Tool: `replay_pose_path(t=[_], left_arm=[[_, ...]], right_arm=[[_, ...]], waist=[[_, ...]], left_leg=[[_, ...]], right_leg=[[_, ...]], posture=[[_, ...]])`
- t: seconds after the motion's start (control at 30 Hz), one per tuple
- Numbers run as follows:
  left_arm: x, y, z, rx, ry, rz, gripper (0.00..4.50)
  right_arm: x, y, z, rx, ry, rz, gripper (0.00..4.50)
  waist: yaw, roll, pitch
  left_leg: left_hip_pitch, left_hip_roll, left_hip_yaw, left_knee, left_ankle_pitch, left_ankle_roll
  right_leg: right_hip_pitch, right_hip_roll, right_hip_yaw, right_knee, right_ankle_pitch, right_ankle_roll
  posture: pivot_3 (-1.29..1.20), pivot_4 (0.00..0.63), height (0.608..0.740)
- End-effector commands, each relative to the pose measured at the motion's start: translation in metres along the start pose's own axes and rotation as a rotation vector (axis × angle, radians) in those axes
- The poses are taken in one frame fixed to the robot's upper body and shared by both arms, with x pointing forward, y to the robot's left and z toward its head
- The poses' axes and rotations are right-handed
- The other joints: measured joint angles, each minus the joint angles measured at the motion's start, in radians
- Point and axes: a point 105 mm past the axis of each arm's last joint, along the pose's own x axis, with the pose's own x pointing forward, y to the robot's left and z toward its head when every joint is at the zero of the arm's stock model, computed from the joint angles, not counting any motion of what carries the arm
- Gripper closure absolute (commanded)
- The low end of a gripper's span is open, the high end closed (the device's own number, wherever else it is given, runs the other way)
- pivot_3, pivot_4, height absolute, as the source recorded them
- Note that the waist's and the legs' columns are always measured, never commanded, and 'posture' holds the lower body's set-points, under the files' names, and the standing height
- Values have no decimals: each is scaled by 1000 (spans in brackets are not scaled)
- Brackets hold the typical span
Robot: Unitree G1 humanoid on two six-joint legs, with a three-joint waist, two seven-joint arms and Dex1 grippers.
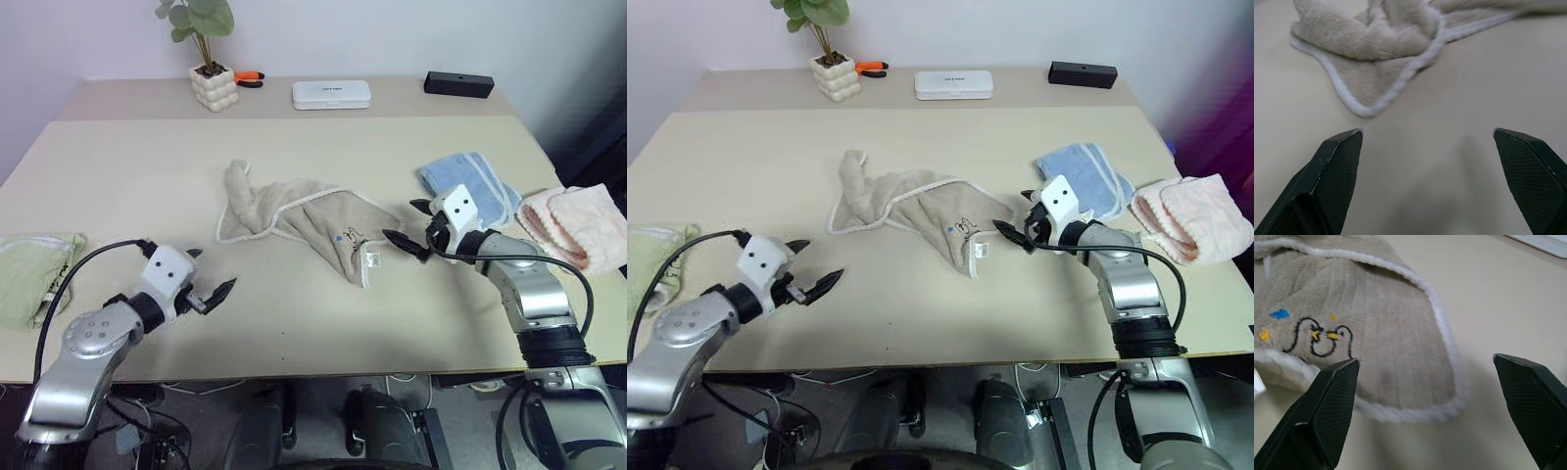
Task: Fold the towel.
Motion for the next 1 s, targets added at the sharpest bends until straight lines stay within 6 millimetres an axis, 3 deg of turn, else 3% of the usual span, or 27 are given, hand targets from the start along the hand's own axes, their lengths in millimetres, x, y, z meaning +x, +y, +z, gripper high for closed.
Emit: replay_pose_path(t=[0.03,0.3,0.4,0.63,0.8,1.0], left_arm=[[21,15,7,88,-20,34,130],[61,30,4,136,-12,26,130],[62,31,-1,173,0,9,960],[55,43,-7,202,4,65,4361],[43,52,4,214,-58,163,4442],[24,51,2,203,-65,216,4442]], right_arm=[[1,4,24,-23,-72,-6,20],[2,13,30,-17,-82,-8,20],[1,12,34,-22,-88,-11,0],[4,7,38,-24,-74,-20,0],[18,-5,40,1,-11,-37,0],[35,-24,19,152,144,-41,0]], waist=[[7,0,0],[14,0,0],[14,0,0],[6,0,0],[0,0,0],[-8,0,0]], left_leg=[[0,0,0,0,0,0],[0,0,2,0,3,-5],[0,0,2,0,2,-2],[1,1,2,0,1,-2],[1,1,2,0,1,-2],[0,0,2,0,2,-2]], right_leg=[[0,0,0,0,0,0],[0,1,2,0,0,0],[0,1,1,1,0,0],[-1,1,2,2,0,0],[-1,0,2,2,0,0],[-1,-1,2,2,0,0]], posture=[[0,150,734],[0,150,734],[0,150,734],[0,150,734],[0,150,734],[0,150,734]])
